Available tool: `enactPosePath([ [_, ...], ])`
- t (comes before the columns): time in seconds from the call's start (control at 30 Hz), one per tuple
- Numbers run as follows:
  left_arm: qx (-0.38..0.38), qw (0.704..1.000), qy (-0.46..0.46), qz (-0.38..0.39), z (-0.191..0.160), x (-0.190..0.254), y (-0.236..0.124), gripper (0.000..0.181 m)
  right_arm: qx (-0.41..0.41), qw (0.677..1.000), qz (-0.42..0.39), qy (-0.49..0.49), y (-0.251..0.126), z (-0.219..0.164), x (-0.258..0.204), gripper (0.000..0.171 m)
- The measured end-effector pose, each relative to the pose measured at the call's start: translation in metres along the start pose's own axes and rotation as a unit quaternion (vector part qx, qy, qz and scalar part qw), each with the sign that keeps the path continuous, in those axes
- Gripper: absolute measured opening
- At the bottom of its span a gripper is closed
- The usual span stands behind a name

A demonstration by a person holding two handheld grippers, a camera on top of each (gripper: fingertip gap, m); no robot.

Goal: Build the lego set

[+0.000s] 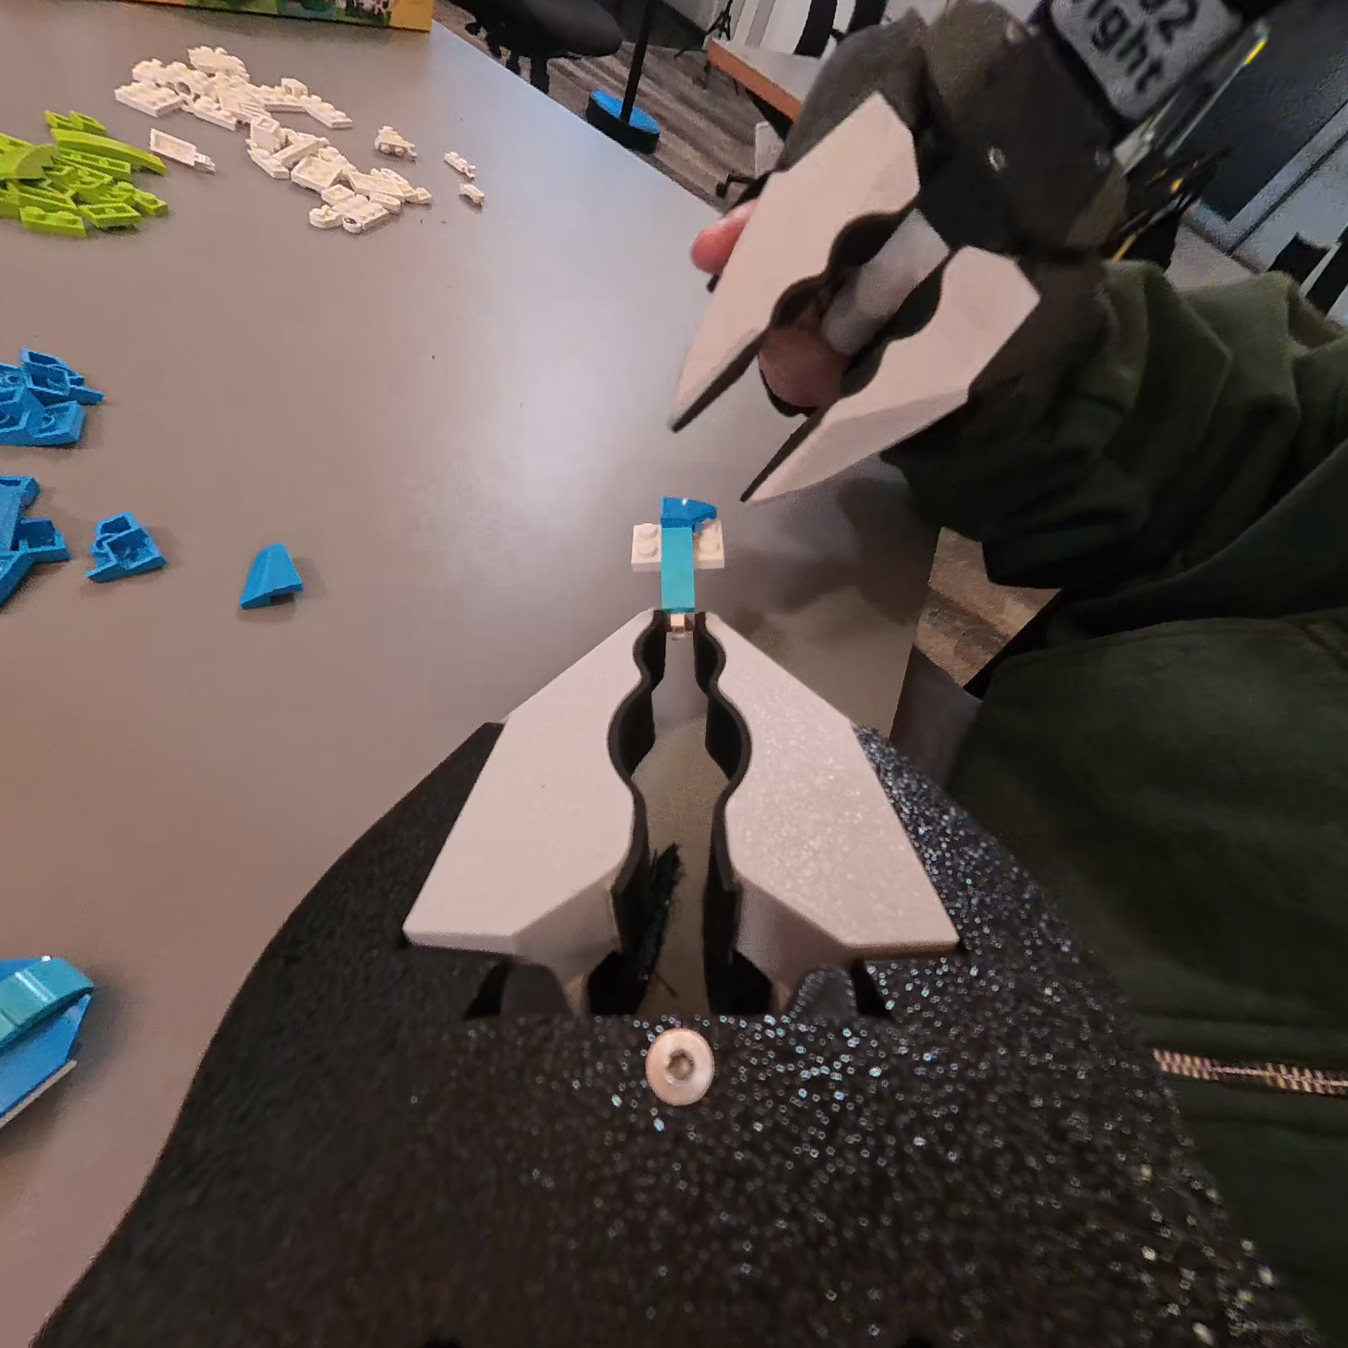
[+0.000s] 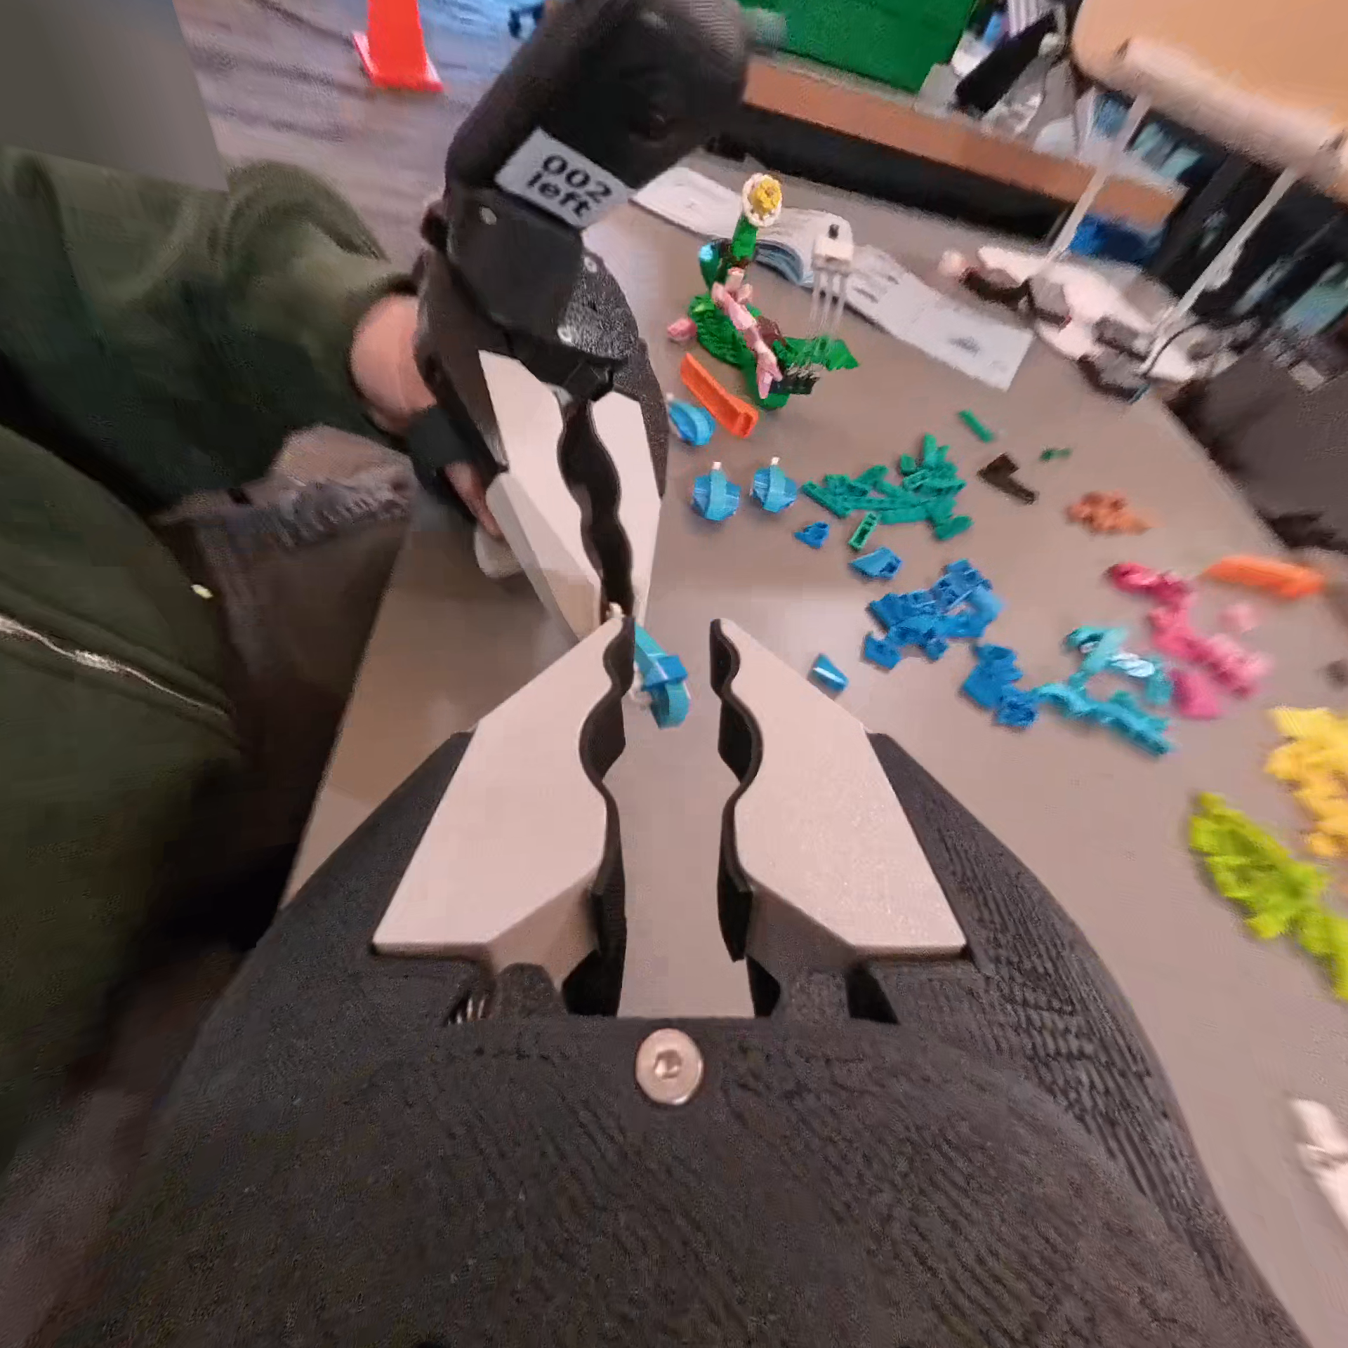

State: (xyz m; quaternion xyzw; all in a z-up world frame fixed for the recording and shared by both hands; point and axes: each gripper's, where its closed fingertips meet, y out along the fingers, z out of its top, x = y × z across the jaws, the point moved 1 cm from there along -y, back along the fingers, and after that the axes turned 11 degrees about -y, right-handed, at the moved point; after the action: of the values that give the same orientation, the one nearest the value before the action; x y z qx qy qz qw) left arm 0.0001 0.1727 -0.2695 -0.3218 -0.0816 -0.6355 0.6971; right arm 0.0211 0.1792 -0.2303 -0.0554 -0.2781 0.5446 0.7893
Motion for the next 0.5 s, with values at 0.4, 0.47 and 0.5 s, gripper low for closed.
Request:
enactPosePath([
  [0.4, -0.008, 1.000, 0.009, -0.001, -0.002, 0.001, 0.001, 0.005, -0.034, 0.992, 0.059, 0.102, 0.006, -0.015, -0.010, 0.013],
  [0.47, -0.009, 1.000, 0.012, -0.009, -0.002, 0.004, 0.001, 0.005, -0.032, 0.993, 0.071, 0.084, 0.004, -0.013, -0.012, 0.012],
  [0.5, -0.011, 1.000, 0.016, -0.019, -0.003, 0.007, 0.001, 0.005, -0.028, 0.994, 0.083, 0.071, 0.002, -0.012, -0.014, 0.012],
])
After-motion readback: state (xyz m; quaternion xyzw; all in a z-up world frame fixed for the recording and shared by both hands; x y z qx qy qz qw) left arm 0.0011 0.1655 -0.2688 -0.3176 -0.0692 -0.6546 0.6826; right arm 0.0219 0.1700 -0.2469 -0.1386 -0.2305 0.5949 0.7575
